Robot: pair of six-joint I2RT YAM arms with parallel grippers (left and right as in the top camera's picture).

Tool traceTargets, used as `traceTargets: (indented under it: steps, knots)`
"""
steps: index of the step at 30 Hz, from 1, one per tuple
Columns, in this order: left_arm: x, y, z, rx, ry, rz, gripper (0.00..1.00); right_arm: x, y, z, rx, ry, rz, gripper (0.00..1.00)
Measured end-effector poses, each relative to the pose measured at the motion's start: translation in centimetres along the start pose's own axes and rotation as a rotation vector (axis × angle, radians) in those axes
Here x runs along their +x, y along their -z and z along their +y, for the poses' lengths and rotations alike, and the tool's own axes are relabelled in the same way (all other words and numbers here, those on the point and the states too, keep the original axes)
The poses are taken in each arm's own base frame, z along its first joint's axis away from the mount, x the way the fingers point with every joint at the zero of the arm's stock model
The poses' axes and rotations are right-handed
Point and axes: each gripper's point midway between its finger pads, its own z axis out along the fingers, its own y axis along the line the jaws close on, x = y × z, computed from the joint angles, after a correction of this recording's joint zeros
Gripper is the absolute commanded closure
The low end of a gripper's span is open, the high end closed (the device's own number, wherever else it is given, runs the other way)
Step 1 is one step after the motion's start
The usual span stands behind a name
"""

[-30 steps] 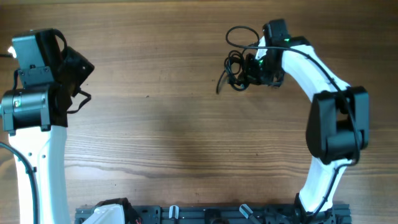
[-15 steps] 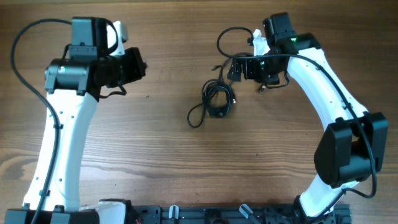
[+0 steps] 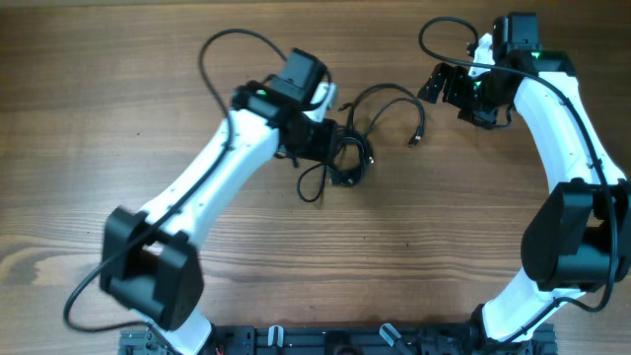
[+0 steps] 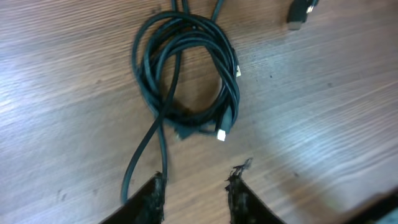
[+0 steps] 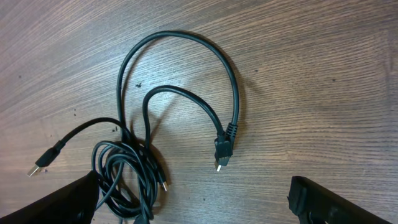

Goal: Untangle cables

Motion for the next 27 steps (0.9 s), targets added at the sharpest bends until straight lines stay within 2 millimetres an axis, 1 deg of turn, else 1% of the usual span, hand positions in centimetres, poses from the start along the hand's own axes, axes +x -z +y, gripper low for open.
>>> traceTargets:
  steps: [1, 3, 5, 8, 11, 12, 13, 16, 20, 22, 24, 26, 27]
  knots:
    - [0.0, -1.1, -0.2, -0.009, -0.024, 0.008, 0.57, 0.0, 0.0, 0.0, 0.000, 0.003, 0.000, 0.01]
    - [-0.1, -2.8, -0.3, -0.037, -0.057, 0.018, 0.50, 0.1, 0.0, 0.1, -0.004, 0.005, 0.002, 0.00]
    - [-0.2, -4.3, -0.3, -0.065, -0.093, 0.021, 0.50, 0.1, 0.0, 0.1, -0.006, 0.016, 0.003, 0.00]
    - [-0.2, -5.5, 0.1, -0.090, -0.132, 0.031, 0.54, 0.1, 0.0, 0.1, -0.007, 0.029, 0.003, 0.00]
    - [0.3, -6.6, 1.9, -0.171, -0.155, 0.064, 0.55, 0.2, 0.0, 0.1, -0.005, 0.029, 0.007, 0.00]
    - [0.4, -6.9, 2.5, -0.205, -0.159, 0.070, 0.57, 0.2, 0.0, 0.1, -0.005, 0.032, 0.008, 0.00]
    - [0.4, -7.1, 3.0, -0.227, -0.162, 0.074, 0.58, 0.2, 0.0, 0.1, -0.005, 0.037, 0.008, 0.00]
    - [0.6, -7.0, 3.5, -0.244, -0.172, 0.088, 0.61, 0.2, 0.0, 0.1, -0.005, 0.050, 0.009, 0.01]
    - [2.3, -6.8, 3.7, -0.235, -0.191, 0.163, 0.62, 0.2, 0.0, 0.1, -0.005, 0.054, 0.009, 0.00]
    - [2.4, -6.8, 3.7, -0.232, -0.199, 0.170, 0.65, 0.2, 0.0, 0.1, -0.005, 0.054, 0.009, 0.01]
    - [2.4, -6.8, 3.7, -0.229, -0.208, 0.169, 0.70, 0.2, 0.0, 0.1, -0.005, 0.054, 0.009, 0.01]
    - [2.6, -7.0, 3.7, -0.227, -0.216, 0.174, 0.77, 0.2, 0.0, 0.1, -0.005, 0.054, 0.009, 0.00]
    - [2.6, -7.1, 3.6, -0.223, -0.216, 0.175, 0.78, 0.2, 0.0, 0.1, -0.005, 0.054, 0.009, 0.00]
